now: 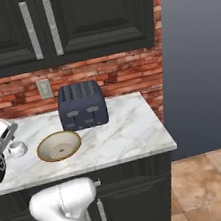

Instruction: Clear the mugs and bowl far away from the sink.

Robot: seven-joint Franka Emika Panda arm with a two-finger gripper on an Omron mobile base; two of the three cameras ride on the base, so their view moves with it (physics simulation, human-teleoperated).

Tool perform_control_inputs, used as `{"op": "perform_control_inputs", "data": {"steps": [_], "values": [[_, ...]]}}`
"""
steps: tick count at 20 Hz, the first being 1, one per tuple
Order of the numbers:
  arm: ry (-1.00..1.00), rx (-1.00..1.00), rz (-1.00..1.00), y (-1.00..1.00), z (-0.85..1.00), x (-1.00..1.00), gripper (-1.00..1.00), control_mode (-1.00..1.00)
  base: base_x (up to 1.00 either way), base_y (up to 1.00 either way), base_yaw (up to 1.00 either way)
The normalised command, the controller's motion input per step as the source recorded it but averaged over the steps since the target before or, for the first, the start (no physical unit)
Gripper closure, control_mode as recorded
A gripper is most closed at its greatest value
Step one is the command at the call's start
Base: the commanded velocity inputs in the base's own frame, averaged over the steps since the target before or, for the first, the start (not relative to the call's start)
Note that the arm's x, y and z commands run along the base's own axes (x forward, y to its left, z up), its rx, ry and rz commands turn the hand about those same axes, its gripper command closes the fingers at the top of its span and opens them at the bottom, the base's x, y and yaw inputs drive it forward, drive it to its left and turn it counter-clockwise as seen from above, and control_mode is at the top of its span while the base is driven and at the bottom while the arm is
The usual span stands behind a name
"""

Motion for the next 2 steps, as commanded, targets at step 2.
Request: {"op": "perform_control_inputs", "data": {"steps": [2], "values": [[0.00,0.17,-0.18,-0.63,0.95,-0.31,-1.00,-1.00,0.00,0.00,0.00]]}}
